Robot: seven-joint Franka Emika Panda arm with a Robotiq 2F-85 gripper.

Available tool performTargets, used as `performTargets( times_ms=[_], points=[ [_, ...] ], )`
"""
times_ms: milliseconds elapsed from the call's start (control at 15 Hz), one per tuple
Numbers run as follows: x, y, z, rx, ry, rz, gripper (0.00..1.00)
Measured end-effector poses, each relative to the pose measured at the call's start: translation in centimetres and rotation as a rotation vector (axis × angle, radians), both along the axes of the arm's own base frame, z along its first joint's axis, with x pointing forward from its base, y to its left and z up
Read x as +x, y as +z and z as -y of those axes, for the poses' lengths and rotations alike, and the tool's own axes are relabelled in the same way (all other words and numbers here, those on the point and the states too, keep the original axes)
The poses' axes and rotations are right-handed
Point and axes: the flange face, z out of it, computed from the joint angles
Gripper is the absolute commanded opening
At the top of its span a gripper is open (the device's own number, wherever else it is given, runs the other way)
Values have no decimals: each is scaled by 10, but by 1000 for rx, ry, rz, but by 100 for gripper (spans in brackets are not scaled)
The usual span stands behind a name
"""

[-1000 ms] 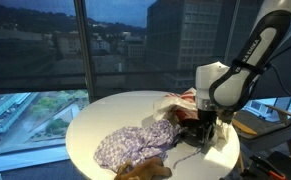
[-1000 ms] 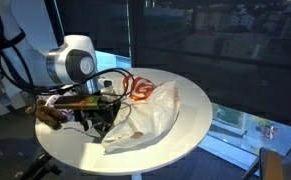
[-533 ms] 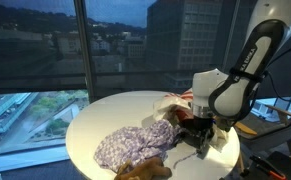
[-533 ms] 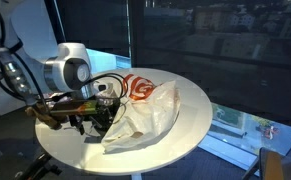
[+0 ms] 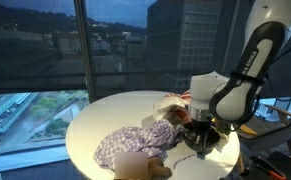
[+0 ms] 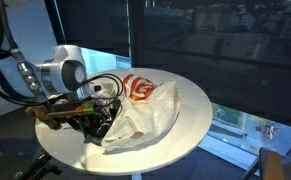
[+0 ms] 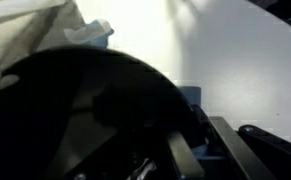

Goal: Take all the objects out of the carrier bag

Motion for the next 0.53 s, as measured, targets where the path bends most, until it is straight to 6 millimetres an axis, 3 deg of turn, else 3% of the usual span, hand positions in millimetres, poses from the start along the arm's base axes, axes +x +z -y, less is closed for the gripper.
performTargets(
  times_ms=[533],
  points=[
    [-11, 10, -44, 44, 61, -14, 16]
  ],
)
